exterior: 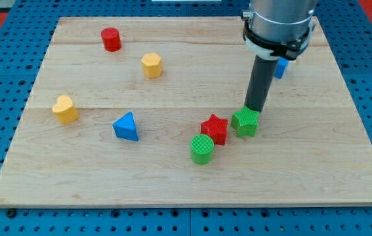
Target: Group up the red blocks and green blocks
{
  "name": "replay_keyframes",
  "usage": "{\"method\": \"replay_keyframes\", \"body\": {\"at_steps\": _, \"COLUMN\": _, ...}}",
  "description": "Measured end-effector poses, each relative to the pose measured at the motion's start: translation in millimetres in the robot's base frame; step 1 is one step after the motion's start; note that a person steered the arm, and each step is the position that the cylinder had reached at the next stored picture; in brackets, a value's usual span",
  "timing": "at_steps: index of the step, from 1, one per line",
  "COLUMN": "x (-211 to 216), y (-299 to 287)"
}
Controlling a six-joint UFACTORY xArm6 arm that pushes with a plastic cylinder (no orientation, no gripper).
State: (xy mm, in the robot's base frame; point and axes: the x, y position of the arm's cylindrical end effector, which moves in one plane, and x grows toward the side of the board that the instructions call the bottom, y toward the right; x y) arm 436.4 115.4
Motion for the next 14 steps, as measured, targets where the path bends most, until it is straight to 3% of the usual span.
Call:
{"method": "replay_keyframes", "body": {"at_steps": 1, "x": -70.4, "y": -8.9}}
{"method": "replay_keyframes", "body": {"at_steps": 3, "x": -169.0, "y": -65.1}}
{"method": "replay_keyframes", "body": {"at_steps": 4, "x": -204.7, "y": -108.9}}
{"method": "replay_keyframes", "body": {"at_steps": 6, "x": -227.2, "y": -247.0}}
{"method": "replay_keyframes", "body": {"at_steps": 7, "x": -229.6, "y": -288.8}}
{"method": "replay_keyframes", "body": {"at_steps": 8, "x": -172.7, "y": -304.8}}
{"method": "replay_keyframes", "body": {"at_steps": 9, "x": -149.4, "y": -259.6}}
{"method": "replay_keyframes", "body": {"at_steps": 10, "x": -186.5, "y": -252.6}}
{"method": "replay_keyframes", "body": {"at_steps": 11, "x": -164.6, "y": -188.9}}
{"method": "replay_keyframes", "body": {"at_steps": 12, "x": -108.4, "y": -130.6}}
{"method": "replay_keyframes", "body": {"at_steps": 14, "x": -54.4, "y": -110.6}}
